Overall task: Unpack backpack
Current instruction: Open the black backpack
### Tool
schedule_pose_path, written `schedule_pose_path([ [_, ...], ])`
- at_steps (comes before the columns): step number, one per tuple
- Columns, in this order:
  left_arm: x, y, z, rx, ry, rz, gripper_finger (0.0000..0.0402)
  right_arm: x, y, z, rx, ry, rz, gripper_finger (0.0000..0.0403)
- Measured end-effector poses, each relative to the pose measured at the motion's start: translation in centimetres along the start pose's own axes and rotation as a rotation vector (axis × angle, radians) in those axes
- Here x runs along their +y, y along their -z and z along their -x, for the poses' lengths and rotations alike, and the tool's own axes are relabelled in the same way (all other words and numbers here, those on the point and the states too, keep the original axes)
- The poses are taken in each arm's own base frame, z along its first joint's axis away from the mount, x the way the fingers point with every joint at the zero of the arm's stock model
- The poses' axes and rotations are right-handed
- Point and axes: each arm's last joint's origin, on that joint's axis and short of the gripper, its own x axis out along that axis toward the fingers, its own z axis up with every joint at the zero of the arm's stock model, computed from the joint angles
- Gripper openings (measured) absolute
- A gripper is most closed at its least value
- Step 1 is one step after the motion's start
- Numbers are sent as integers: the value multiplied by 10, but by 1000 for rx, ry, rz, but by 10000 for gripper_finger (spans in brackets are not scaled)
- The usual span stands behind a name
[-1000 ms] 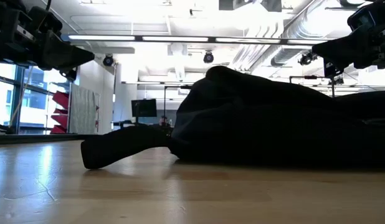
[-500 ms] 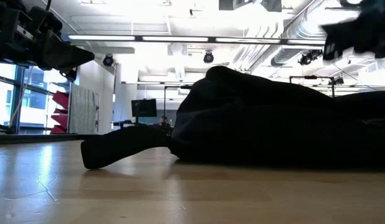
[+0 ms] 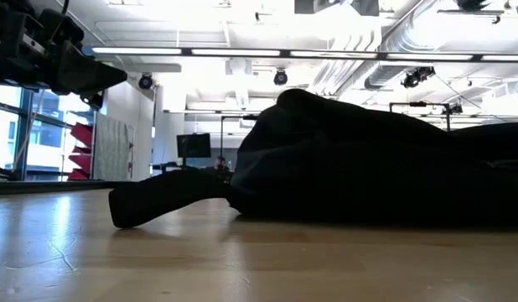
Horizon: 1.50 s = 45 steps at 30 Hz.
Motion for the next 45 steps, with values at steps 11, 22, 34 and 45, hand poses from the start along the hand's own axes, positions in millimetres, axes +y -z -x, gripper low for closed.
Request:
schedule_pose_path([
  [11,0,0,0,3,-1,0,0,-20,-53,-93,849,113,51,64],
  [22,0,0,0,4,0,0,0,-11,-14,-170,1514,-132,-177,153],
  [34,0,0,0,5,0,0,0,63,60,-145,2257,9,-433,154],
  [45,0,0,0,5,-1,0,0,132,90,-109,2484,21,-419,164],
])
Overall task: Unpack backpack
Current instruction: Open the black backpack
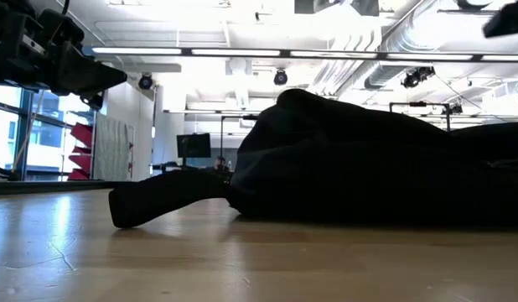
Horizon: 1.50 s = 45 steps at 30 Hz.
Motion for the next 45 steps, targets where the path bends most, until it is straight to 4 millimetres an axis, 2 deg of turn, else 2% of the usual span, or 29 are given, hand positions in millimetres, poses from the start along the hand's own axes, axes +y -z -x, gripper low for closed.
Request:
schedule_pose_path([
  [5,0,0,0,0,0,0,0,13,-3,-36,40,-1,47,215],
  [9,0,0,0,1,1,0,0,7,0,-61,147,99,44,258],
  [12,0,0,0,0,0,0,0,4,4,-78,189,163,47,271],
  [15,0,0,0,0,1,0,0,-3,8,-95,213,234,48,266],
  [17,0,0,0,-1,0,0,0,-8,8,-110,225,249,43,250],
  [19,0,0,0,-3,0,0,0,-11,8,-122,215,243,43,215],
  [22,0,0,0,-2,0,0,0,-16,4,-135,201,257,32,126],
  [24,0,0,0,-3,0,-1,0,-18,1,-133,198,258,15,53],
  [25,0,0,0,-2,-1,-1,0,-19,-1,-130,187,268,12,29],
  [27,0,0,0,-3,-2,-1,0,-18,-6,-117,150,298,-10,15],
  [30,0,-1,0,-8,-2,-1,0,-16,-16,-78,50,342,-36,6],
  [32,0,-1,0,-8,-2,-1,0,-15,-20,-44,-29,377,-65,4],
  [35,0,-1,0,-9,-2,-1,0,-16,-23,18,-193,432,-122,2],
  [40,0,-1,0,-9,-4,0,0,-19,-29,117,-603,435,-150,1],
  [42,0,-1,0,-8,-2,0,0,-21,-33,149,-735,458,-130,0],
  [45,0,-1,0,-8,-1,1,0,-22,-45,186,-868,510,-55,0],
])
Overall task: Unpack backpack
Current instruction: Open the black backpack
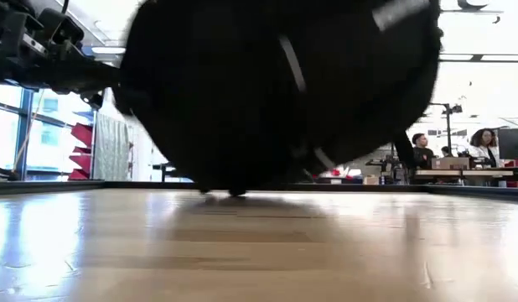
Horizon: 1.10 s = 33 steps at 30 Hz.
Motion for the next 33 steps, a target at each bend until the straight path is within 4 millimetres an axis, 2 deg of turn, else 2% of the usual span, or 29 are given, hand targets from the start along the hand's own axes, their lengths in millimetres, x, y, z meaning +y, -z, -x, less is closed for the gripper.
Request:
schedule_pose_path([
  [2,0,0,0,0,0,1,0,-3,-23,-1,-77,9,44,0],
  [5,0,0,0,4,0,29,0,-5,-50,-14,-129,22,106,0],
  [7,0,0,0,3,1,50,0,-4,-62,-30,-118,46,150,0],
  [10,0,0,0,3,1,75,0,9,-69,-67,-73,70,194,0],
  [13,0,1,0,7,1,111,0,30,-64,-109,15,89,194,0],
  [16,0,1,0,9,4,141,0,61,-49,-150,104,108,176,0],
  [20,0,1,0,7,3,198,0,105,-23,-189,200,64,171,0],
  [27,1,-3,0,-41,-32,469,0,146,16,-209,310,45,144,0],
  [30,2,-5,0,-80,-61,574,0,158,26,-207,307,59,130,0],
  [33,0,-16,1,-143,3,562,0,165,32,-202,290,93,119,0],
])
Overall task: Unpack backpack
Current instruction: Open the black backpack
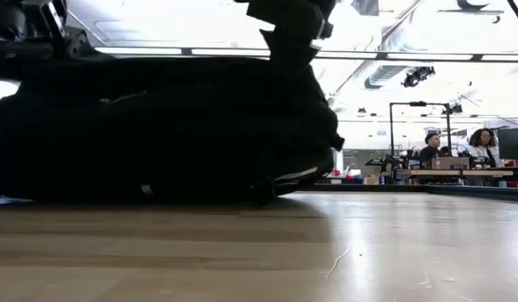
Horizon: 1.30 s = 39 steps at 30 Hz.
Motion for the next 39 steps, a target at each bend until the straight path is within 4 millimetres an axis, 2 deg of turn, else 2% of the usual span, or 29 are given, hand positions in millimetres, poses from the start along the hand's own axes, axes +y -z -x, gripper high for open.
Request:
schedule_pose_path([
  [4,-26,-27,3,-29,211,-50,0,3,3,3,-7,14,0,0],
  [8,-56,-60,3,9,328,-107,0,2,2,2,-6,16,-3,0],
  [11,-86,-93,0,37,427,-124,0,2,2,2,-8,16,-12,0],
  [17,-139,-160,-9,-34,561,-300,8,3,0,2,-36,16,-31,0],
  [21,-156,-175,-28,68,586,-450,15,5,0,4,-57,31,-34,0],
  [23,-157,-173,-41,192,547,-524,16,6,0,5,-72,49,-45,0],
  [25,-152,-162,-58,370,440,-548,16,6,0,6,-79,59,-44,0],
  [29,-137,-122,-90,726,174,-654,20,7,2,6,-67,62,-30,0],
  [34,-137,-67,-116,1060,140,-728,49,5,6,7,-50,90,-24,0],
  [39,-148,-24,-127,1261,97,-863,113,5,6,7,-45,93,-35,0],
])
